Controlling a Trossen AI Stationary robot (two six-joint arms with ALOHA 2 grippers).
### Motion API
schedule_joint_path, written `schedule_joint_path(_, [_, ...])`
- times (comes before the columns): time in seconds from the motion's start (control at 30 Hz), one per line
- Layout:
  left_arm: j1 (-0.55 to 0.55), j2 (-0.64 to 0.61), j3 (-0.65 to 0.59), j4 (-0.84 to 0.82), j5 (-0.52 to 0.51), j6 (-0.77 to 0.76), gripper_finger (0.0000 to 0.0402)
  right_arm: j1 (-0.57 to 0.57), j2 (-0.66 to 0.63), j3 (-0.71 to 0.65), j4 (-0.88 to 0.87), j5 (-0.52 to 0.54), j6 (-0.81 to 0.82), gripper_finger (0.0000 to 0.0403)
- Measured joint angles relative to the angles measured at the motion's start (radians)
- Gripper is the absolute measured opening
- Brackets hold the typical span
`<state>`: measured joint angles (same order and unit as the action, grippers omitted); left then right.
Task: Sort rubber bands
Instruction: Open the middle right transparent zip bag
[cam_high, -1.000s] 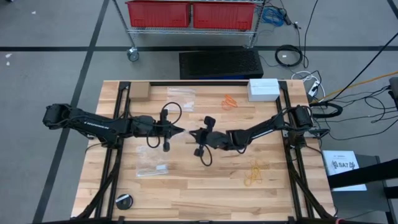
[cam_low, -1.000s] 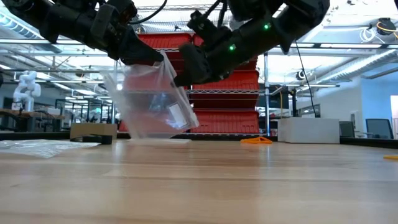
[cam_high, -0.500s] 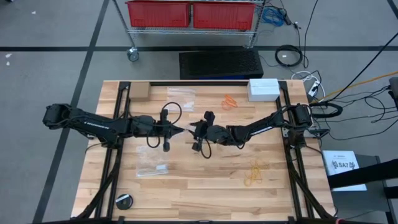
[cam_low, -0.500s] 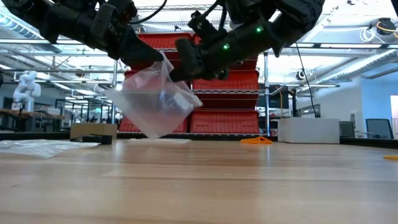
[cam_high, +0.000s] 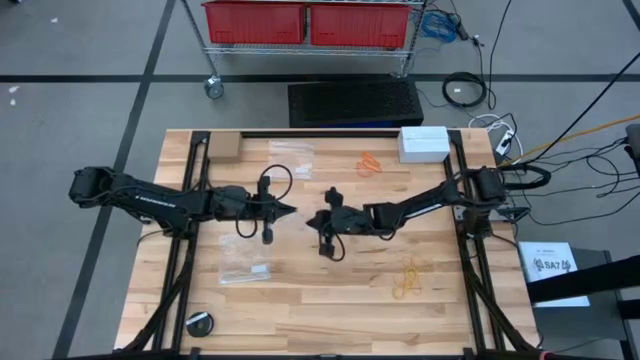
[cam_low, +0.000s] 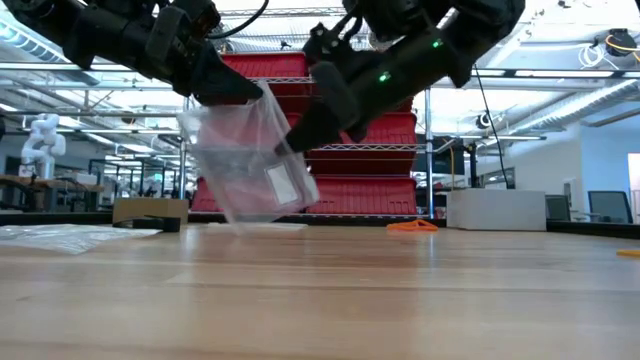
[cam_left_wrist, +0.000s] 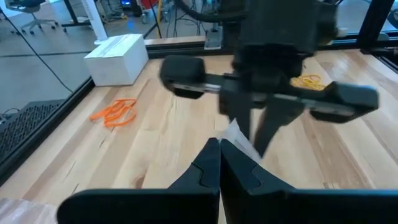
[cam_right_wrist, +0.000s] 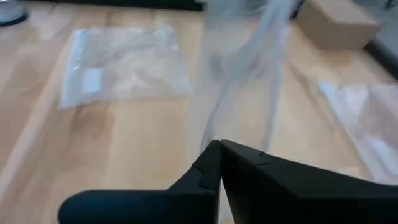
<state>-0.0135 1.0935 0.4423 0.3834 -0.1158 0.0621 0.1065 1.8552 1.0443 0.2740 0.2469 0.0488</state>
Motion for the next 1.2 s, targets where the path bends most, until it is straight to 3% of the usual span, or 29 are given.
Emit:
schedule_joint_path(0.1, [0.000,0.004,0.000,0.023,0.012,-0.014,0.0000,0.010,-0.023,0.000,-0.021,-0.005,0.031,0.0001])
schedule_joint_path(0.27, [-0.002,0.060,0.000,0.122,0.061,-0.031,0.0000,0.003,-0.029,0.000,0.057,0.090,0.055,0.0019])
schedule_joint_path(0.57, [-0.002,0.158,0.055,0.138,0.064,-0.030,0.0000,-0.022,-0.029,0.000,0.101,0.040,0.039,0.0062])
schedule_joint_path(0.97, [-0.015,0.108,0.061,0.070,0.063,-0.026,0.0000,-0.007,-0.061,0.000,-0.074,-0.043,0.064,0.0026])
schedule_joint_path(1.2, [-0.015,0.114,0.061,0.080,0.064,-0.028,0.0000,-0.029,-0.064,0.000,0.014,-0.034,0.077,0.0046])
